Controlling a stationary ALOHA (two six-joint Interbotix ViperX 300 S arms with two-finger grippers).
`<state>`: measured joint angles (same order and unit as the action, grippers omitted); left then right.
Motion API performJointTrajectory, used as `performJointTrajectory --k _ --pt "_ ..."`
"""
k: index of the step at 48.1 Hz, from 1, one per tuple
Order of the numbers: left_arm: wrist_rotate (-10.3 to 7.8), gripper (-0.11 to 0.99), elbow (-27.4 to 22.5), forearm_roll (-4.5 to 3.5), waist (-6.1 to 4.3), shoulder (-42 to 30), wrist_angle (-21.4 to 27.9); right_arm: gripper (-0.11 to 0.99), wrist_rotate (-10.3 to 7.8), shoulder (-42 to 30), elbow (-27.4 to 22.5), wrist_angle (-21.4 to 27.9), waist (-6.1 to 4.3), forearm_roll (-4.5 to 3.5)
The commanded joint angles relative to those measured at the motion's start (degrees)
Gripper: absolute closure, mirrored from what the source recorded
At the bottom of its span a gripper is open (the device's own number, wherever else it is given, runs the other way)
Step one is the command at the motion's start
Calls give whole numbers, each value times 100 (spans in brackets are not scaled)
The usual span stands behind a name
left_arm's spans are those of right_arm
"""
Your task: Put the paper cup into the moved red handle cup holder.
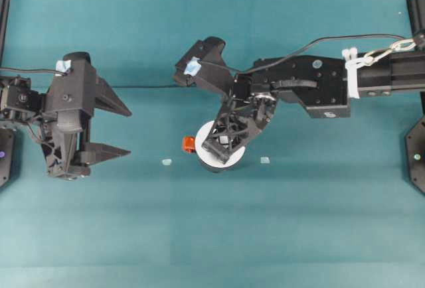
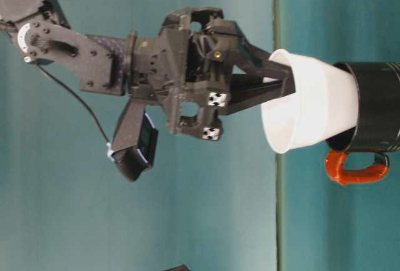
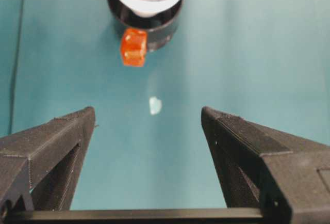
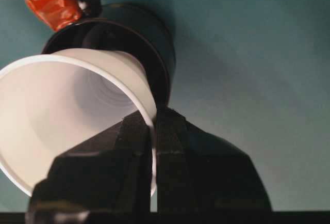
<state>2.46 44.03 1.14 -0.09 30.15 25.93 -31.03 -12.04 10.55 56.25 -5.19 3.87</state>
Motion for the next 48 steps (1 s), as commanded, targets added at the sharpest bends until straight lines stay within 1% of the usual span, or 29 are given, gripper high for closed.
performJointTrajectory --k 1,6,36,48 --pt "9 -3 -53 9 -9 35 -44 99 -18 79 18 -141 26 -9" --pt "0 -3 -62 9 -9 44 -44 99 -18 70 62 -211 26 -9" --pt "0 -3 -62 9 -9 35 -44 99 18 -35 44 -229 18 -9" --pt "0 -3 -53 9 -9 53 -44 99 44 -26 9 -272 53 -9"
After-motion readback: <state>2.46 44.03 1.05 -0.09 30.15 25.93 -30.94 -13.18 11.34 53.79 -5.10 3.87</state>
